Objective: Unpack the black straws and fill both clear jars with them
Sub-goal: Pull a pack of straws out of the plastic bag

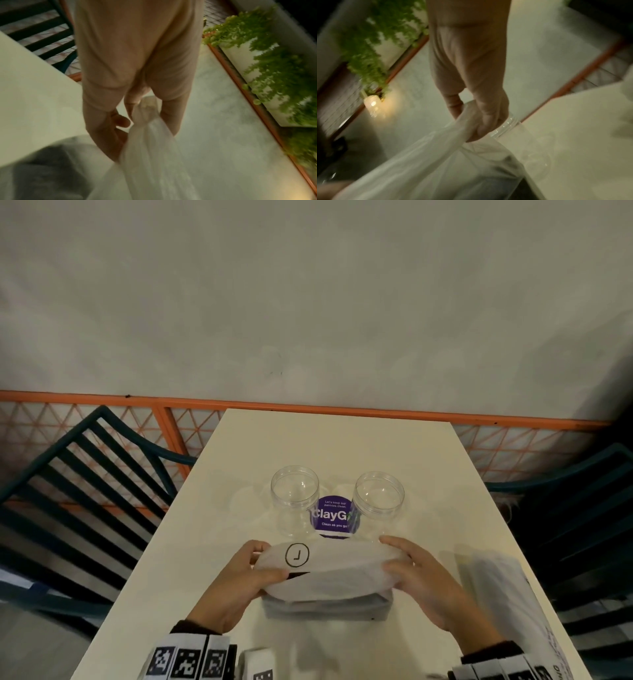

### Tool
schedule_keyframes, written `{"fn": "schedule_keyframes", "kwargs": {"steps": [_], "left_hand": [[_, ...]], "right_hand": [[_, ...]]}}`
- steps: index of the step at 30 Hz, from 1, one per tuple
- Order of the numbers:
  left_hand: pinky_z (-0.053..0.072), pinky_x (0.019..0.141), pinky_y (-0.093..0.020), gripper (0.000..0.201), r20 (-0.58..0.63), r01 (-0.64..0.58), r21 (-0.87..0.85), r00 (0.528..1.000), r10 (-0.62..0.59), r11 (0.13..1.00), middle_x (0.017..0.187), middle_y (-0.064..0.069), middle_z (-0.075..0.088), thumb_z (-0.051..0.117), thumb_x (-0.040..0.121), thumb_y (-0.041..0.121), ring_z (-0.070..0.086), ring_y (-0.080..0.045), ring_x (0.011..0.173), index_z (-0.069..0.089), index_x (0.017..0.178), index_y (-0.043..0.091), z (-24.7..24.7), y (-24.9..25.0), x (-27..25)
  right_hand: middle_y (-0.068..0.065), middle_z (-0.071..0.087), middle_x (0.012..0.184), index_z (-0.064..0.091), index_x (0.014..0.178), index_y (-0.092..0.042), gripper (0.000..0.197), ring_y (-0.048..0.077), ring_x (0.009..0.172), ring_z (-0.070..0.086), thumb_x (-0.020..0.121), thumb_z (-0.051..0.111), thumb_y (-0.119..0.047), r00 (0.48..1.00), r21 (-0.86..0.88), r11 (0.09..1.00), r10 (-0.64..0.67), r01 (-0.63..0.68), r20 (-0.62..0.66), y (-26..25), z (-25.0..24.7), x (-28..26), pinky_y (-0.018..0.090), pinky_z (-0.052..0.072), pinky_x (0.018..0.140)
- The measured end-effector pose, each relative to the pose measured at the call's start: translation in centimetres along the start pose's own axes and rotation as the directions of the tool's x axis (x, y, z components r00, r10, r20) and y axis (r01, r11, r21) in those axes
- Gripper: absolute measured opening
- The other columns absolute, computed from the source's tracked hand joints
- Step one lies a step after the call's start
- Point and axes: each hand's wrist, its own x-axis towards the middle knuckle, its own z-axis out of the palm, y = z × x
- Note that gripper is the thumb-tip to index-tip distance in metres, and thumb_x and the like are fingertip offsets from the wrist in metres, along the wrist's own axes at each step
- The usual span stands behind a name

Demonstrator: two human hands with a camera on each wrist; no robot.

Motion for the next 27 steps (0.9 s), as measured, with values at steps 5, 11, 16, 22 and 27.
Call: {"fn": "schedule_keyframes", "kwargs": {"steps": [5,11,16,22,27], "left_hand": [[0.05,0.073,-0.036,0.041,-0.126,-0.049,0.307,0.988,0.092,0.95,0.098,-0.013,0.054,0.075,0.057,0.017,0.056,-0.025,0.081,0.055,0.093,0.017,-0.6,0.0,0.3],[0.056,0.074,-0.041,0.012,-0.199,-0.156,0.339,0.952,0.233,0.928,0.081,-0.015,0.07,0.077,0.07,0.011,0.064,-0.031,0.078,0.066,0.072,0.008,-1.3,-0.6,0.3],[0.057,0.066,-0.027,0.039,0.003,-0.092,0.086,0.996,0.092,0.992,0.073,-0.023,0.067,0.052,0.089,0.026,0.062,-0.02,0.065,0.067,0.076,-0.007,0.2,0.0,-0.3],[0.042,0.073,-0.027,0.034,0.108,0.19,-0.253,0.98,-0.168,0.949,0.088,-0.006,0.071,0.045,0.093,0.031,0.057,-0.017,0.084,0.069,0.095,0.006,-0.9,-0.2,0.2],[0.04,0.064,-0.028,0.027,0.124,0.371,-0.396,0.928,-0.351,0.84,0.07,-0.008,0.068,0.062,0.072,0.031,0.057,-0.02,0.074,0.063,0.084,0.007,-1.7,0.0,0.4]], "right_hand": [[0.009,0.058,0.115,0.059,0.119,-0.015,0.035,0.027,0.104,0.058,0.084,0.056,-0.011,0.968,-0.223,0.975,-0.06,0.005,-0.244,0.2,0.0,1.2,0.038,0.051,0.091],[0.015,0.069,0.093,0.067,0.093,0.002,0.012,0.025,0.086,0.065,0.084,0.062,-0.004,0.987,0.032,1.0,0.006,-0.001,-0.163,0.1,-0.5,0.5,0.029,0.056,0.073],[0.01,0.07,0.089,0.068,0.095,0.001,0.018,0.02,0.078,0.064,0.091,0.053,-0.009,0.996,0.176,0.982,0.057,-0.069,0.073,-0.1,0.1,-0.4,0.022,0.054,0.062],[0.002,0.071,0.079,0.066,0.096,-0.007,0.023,0.017,0.073,0.062,0.091,0.044,-0.001,0.954,0.363,0.889,0.213,-0.278,0.21,0.1,-0.6,-0.4,0.026,0.051,0.065],[0.011,0.063,0.084,0.062,0.081,-0.003,0.019,0.024,0.074,0.053,0.072,0.045,-0.003,0.885,0.447,0.764,0.401,-0.465,0.236,0.7,-1.4,-0.3,0.033,0.041,0.068]]}}
